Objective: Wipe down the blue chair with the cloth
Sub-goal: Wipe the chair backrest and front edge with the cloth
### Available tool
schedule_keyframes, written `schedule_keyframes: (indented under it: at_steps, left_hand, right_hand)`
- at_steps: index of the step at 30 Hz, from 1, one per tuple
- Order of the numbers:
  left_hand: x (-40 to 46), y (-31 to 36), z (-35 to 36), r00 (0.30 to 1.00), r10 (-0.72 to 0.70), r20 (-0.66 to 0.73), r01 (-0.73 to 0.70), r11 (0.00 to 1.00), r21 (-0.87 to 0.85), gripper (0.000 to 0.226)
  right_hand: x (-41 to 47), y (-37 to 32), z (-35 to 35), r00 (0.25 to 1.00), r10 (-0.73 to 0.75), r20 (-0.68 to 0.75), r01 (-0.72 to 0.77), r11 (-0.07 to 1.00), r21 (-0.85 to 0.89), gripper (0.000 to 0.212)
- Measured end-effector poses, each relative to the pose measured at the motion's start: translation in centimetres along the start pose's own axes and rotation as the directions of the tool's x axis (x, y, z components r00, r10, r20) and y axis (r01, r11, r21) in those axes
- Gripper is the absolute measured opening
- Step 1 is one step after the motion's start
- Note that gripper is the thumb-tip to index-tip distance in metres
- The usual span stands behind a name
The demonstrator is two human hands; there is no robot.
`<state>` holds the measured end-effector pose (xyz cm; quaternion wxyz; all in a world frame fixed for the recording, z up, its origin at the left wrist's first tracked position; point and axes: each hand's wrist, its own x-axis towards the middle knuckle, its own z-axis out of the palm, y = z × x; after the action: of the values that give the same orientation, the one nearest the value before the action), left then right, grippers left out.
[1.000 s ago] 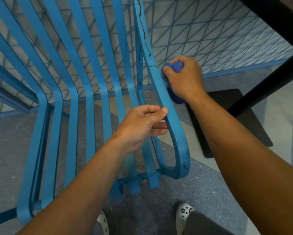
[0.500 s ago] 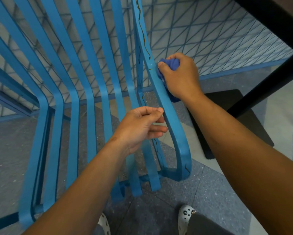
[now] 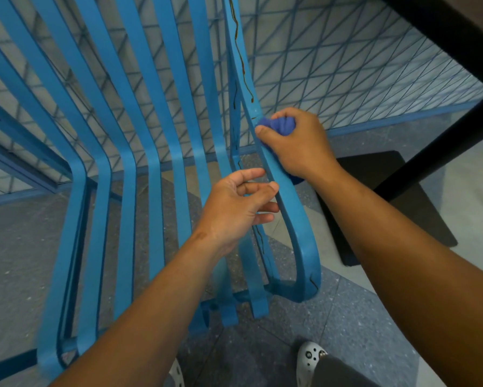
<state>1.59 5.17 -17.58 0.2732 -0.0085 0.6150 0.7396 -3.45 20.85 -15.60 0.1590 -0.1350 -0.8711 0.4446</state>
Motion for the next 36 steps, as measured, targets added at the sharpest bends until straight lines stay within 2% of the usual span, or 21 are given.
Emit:
schedule_keyframes:
  at_steps: [4, 8, 12, 14, 17, 19, 21, 23, 25, 30, 33, 36]
  left_hand:
    - [0.0, -0.1, 0.0, 1.0, 0.002, 0.003, -0.002, 1.0, 0.01, 0.044]
    - [0.2, -0.2, 0.1, 1.0, -0.003, 0.001, 0.003, 1.0, -0.01, 0.046]
    - [0.3, -0.3, 0.2, 1.0, -0.013, 0.009, 0.013, 1.0, -0.017, 0.047]
    - [0.2, -0.2, 0.2, 1.0, -0.016, 0.01, 0.016, 1.0, -0.011, 0.047]
    - [0.1, 0.0, 0.2, 1.0, -0.023, 0.009, 0.023, 1.0, -0.005, 0.047]
    - [0.1, 0.0, 0.1, 0.999, -0.028, 0.016, 0.028, 1.0, -0.001, 0.046]
    - [0.1, 0.0, 0.0, 0.999, -0.03, 0.025, 0.03, 1.0, -0.002, 0.046]
    - [0.0, 0.0, -0.1, 0.999, -0.031, 0.026, 0.031, 1.0, -0.005, 0.046]
    - [0.0, 0.0, -0.1, 0.999, -0.031, 0.025, 0.032, 0.999, -0.006, 0.045]
    - [0.0, 0.0, -0.3, 0.999, -0.033, 0.036, 0.033, 0.999, 0.007, 0.04]
    - [0.2, -0.1, -0.5, 0.999, -0.041, 0.034, 0.04, 0.999, 0.018, 0.036]
    - [0.3, 0.0, -0.6, 0.997, -0.051, 0.057, 0.05, 0.998, 0.027, 0.035]
  right_hand:
    - [1.0, -0.1, -0.6, 0.991, 0.072, -0.11, -0.072, 0.997, 0.008, 0.021]
    - [0.2, -0.7, 0.3, 0.998, 0.054, -0.031, -0.054, 0.999, -0.002, 0.022]
    - [1.9, -0.7, 0.7, 0.999, 0.052, 0.013, -0.053, 0.996, 0.074, 0.027]
    - [3.2, -0.8, 1.3, 0.997, 0.081, 0.017, -0.082, 0.992, 0.091, 0.031]
    - [5.2, -1.1, 1.3, 0.986, 0.168, 0.0, -0.164, 0.965, 0.205, 0.03]
    - [5.5, -1.1, 0.5, 0.986, 0.152, -0.067, -0.136, 0.97, 0.2, 0.025]
    - [4.4, -1.4, 0.1, 0.994, 0.039, -0.104, -0.022, 0.986, 0.162, 0.023]
    - [2.7, -1.5, 0.3, 0.993, -0.117, -0.006, 0.117, 0.992, 0.05, 0.026]
    - [1.6, -1.6, 0.3, 0.971, -0.195, 0.141, 0.21, 0.973, -0.099, 0.021]
    - [2.5, -2.1, -5.0, 0.859, -0.111, 0.499, 0.27, 0.927, -0.259, 0.006]
    - [2.2, -1.8, -5.3, 0.841, -0.11, 0.531, 0.274, 0.931, -0.241, 0.006]
    - [2.3, -0.8, -2.4, 0.922, -0.114, 0.37, 0.175, 0.975, -0.136, 0.009]
